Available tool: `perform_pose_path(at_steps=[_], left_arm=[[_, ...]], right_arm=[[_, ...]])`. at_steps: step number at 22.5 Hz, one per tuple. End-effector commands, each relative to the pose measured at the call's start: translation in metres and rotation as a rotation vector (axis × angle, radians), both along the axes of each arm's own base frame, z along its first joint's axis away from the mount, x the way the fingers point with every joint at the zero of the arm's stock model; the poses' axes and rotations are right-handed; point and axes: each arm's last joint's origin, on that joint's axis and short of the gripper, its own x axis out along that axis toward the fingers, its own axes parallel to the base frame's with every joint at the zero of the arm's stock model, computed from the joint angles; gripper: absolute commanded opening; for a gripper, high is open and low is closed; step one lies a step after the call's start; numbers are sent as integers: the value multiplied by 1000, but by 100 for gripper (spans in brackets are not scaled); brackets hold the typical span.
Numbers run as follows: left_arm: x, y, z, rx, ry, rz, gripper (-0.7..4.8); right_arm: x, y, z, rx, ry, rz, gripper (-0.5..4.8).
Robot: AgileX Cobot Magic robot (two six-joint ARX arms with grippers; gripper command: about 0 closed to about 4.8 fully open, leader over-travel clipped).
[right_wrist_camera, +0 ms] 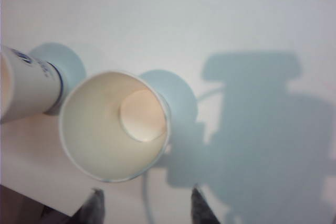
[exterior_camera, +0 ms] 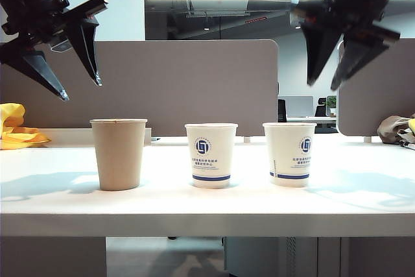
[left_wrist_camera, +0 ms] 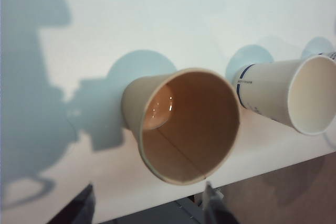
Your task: Pick up all the paper cups on the table one by one and stack them together.
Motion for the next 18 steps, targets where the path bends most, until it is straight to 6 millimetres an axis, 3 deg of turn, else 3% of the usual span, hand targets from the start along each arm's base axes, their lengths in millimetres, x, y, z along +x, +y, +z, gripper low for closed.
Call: perform_pose_path(at_steps=[1, 7, 13, 18], left_arm=[[4, -1, -1, 0, -17, -5, 267], [10, -2, -10, 4, 0, -5, 264], [22, -5, -33, 14, 73, -9, 263], [27, -5, -37, 13, 57, -23, 263]], right_arm=[[6, 2, -7, -1, 19, -2, 212], [13, 5, -17, 14, 38, 8, 212], [18, 6, -21, 16, 31, 7, 211], [24, 8, -35, 2, 66, 5, 211]])
